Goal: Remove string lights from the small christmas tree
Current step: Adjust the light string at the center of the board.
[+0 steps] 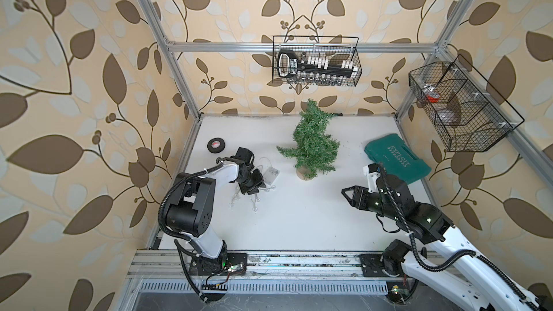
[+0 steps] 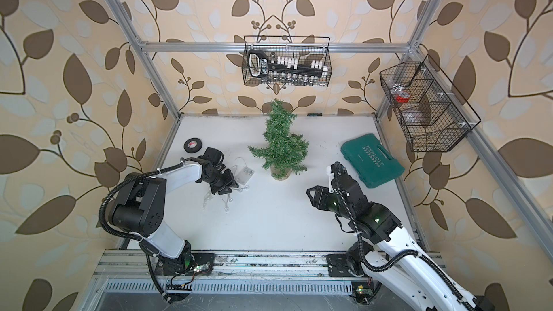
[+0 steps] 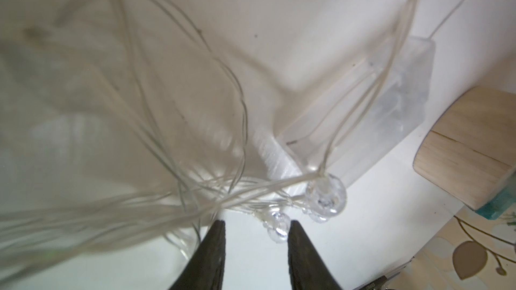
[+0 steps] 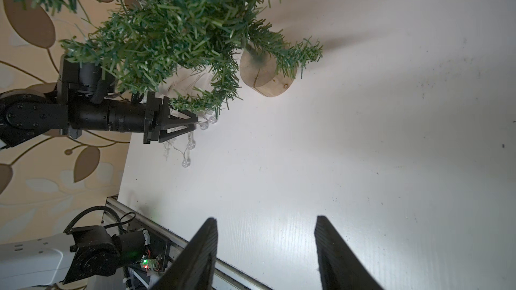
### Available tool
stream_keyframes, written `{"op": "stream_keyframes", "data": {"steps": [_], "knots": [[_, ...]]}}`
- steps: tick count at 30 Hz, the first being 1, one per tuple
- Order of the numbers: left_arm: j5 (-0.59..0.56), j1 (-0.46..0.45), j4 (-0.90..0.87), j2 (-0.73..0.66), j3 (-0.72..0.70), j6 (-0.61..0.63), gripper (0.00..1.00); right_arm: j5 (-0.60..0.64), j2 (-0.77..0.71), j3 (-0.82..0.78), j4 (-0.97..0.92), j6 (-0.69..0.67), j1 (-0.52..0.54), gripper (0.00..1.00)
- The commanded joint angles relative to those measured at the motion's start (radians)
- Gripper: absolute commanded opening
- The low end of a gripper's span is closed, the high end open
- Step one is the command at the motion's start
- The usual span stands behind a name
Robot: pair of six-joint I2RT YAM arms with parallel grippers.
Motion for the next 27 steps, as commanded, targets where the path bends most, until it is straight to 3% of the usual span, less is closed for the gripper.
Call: {"op": "stream_keyframes", "data": {"steps": [1, 6, 12, 27], "knots": [[-0.035, -0.018, -0.074, -0.079, 0.059, 0.007, 0.38, 0.002, -0.015, 0.034, -0.026, -0.026, -0.006, 0.55], [-0.095, -0.141, -0.012, -0.133, 0.107, -0.077, 0.38, -0.008, -0.014, 0.020, -0.017, -0.032, -0.012, 0.55], [-0.081, -0.232, 0.064, 0.004, 0.212, -0.145, 0.38, -0.013, -0.004, 0.034, -0.022, -0.045, -0.022, 0.55], [-0.059, -0.242, 0.177, 0.249, 0.297, -0.199, 0.37, -0.006, -0.004, 0.095, -0.079, -0.072, -0.041, 0.55]]}}
